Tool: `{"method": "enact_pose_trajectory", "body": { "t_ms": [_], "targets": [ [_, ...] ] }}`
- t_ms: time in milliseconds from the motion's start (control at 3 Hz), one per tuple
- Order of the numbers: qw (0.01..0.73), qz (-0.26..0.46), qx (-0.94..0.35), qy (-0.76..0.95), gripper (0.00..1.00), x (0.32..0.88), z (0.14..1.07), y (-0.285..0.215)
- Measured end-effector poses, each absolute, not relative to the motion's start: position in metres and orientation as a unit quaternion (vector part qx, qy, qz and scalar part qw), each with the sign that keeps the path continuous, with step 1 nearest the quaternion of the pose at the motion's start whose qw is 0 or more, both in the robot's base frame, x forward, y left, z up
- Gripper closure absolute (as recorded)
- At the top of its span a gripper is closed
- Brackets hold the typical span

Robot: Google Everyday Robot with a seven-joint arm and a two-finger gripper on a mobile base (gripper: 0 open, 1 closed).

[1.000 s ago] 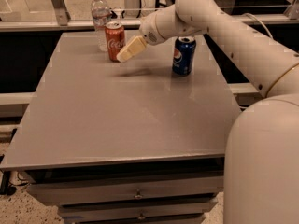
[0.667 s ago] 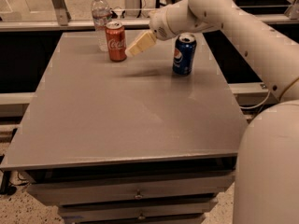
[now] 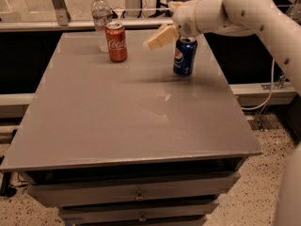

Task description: Move coke can near water bottle

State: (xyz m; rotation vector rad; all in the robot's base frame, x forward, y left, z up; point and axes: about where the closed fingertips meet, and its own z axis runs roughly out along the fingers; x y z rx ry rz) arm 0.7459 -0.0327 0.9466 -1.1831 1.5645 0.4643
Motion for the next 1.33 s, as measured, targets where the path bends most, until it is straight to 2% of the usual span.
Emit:
{"method": "enact_pose_trajectory", "body": {
  "t_ms": [667, 1000, 1333],
  "targets": [
    [0.637, 0.21, -0.433, 0.602, 0.0, 0.684, 0.994, -0.136],
    [0.647, 0.209, -0.428, 0.596, 0.0, 0.64, 1.003, -0.176],
    [0.648, 0.204, -0.422, 0.6, 0.0, 0.635, 1.003, -0.189]
  ]
}}
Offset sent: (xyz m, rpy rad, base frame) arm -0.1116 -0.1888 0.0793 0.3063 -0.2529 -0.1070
